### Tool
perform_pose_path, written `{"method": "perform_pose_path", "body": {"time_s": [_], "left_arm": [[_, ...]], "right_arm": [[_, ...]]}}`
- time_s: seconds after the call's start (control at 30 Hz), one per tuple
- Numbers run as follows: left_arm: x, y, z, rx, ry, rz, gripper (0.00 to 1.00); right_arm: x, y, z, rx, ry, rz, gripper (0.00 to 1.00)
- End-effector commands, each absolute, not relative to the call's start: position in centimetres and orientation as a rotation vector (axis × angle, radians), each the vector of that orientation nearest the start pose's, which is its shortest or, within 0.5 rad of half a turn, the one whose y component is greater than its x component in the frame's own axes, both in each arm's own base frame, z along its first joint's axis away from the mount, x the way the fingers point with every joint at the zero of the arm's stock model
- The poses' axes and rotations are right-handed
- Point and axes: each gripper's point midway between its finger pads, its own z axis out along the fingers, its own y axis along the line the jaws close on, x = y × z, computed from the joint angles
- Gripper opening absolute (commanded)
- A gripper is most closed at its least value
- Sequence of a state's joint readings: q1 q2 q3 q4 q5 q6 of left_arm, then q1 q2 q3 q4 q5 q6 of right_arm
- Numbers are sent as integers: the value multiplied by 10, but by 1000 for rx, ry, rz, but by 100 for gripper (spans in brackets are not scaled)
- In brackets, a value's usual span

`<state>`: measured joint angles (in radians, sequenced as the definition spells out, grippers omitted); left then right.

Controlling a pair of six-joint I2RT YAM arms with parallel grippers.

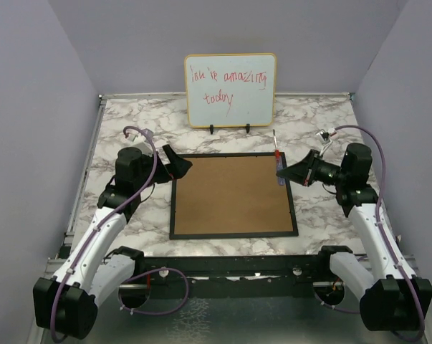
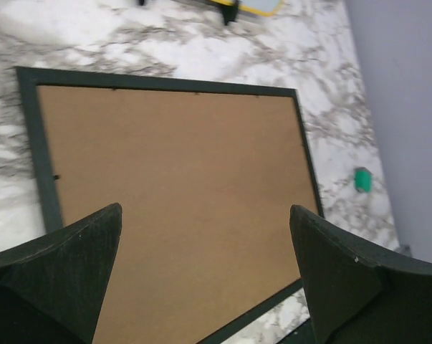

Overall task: Take the photo out of the frame
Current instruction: Pick up the screwdriver from the center of the board.

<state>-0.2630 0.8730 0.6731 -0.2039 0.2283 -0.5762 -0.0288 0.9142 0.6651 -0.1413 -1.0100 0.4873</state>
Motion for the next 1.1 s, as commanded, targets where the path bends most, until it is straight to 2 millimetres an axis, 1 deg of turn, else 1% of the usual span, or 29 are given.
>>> {"method": "perform_pose_path", "body": {"time_s": [0.0,0.17,0.23,0.3,0.33,0.37,0.43,0.47,0.57,0.7,0.8,0.93,1.0,1.07], "left_arm": [[271,-190,241,26,1942,-1131,99],[266,-213,280,136,1859,-1322,99],[261,-217,285,182,1860,-1362,99],[252,-220,283,230,1868,-1395,99],[247,-220,282,244,1870,-1400,99],[243,-219,283,252,1868,-1404,99],[238,-218,283,266,1869,-1399,99],[235,-218,283,272,1876,-1407,99],[230,-221,280,303,1893,-1449,99],[219,-231,276,381,1916,-1517,99],[213,-236,270,393,1935,-1528,99],[203,-241,250,422,2015,-1539,99],[198,-244,247,442,2025,-1538,97],[195,-248,248,457,2025,-1539,94]], "right_arm": [[210,182,258,-459,1849,1487,0],[196,218,247,-653,1950,1513,0],[193,232,243,-731,1975,1485,1],[189,245,236,-794,1984,1461,1],[188,248,232,-824,1991,1446,1],[186,250,228,-851,2004,1438,1],[191,249,218,-860,2057,1404,1],[189,250,216,-873,2063,1411,1],[179,257,216,-954,2039,1441,1],[162,268,205,-1135,1990,1321,1],[150,268,210,-1219,1924,1346,1],[145,265,214,-1288,1839,1314,1],[142,263,215,-1327,1812,1302,1],[140,260,212,-1360,1811,1272,1]]}}
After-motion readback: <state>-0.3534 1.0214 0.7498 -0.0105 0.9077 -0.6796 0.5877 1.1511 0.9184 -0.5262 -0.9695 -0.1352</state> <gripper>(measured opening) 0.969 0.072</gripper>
